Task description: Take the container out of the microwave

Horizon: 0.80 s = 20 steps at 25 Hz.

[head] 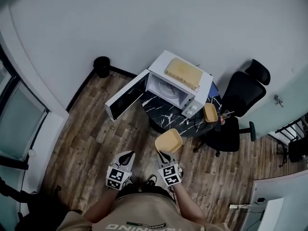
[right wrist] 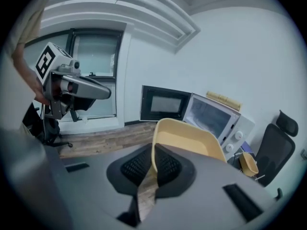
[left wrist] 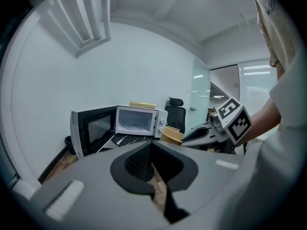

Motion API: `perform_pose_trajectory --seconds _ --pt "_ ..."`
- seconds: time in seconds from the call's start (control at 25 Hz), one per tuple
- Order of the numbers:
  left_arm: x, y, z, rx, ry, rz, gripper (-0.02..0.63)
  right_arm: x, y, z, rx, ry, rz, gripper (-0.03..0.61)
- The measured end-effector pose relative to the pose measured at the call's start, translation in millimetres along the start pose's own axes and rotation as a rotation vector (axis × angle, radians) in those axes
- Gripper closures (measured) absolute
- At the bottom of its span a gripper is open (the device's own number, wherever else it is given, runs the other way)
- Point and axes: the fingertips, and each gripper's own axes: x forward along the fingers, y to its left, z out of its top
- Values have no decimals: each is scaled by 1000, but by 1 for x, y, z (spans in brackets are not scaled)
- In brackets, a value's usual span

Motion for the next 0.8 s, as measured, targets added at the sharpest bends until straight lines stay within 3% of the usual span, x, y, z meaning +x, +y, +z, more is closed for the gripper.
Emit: perform_pose_trajectory --seconds 0.48,0.8 --pt "-2 -38 39 99 -30 6 606 -18 0 11 -83 -68 70 568" --pt "-2 -50 50 93 -55 29 606 -31 -16 -1 -72 -67 85 568"
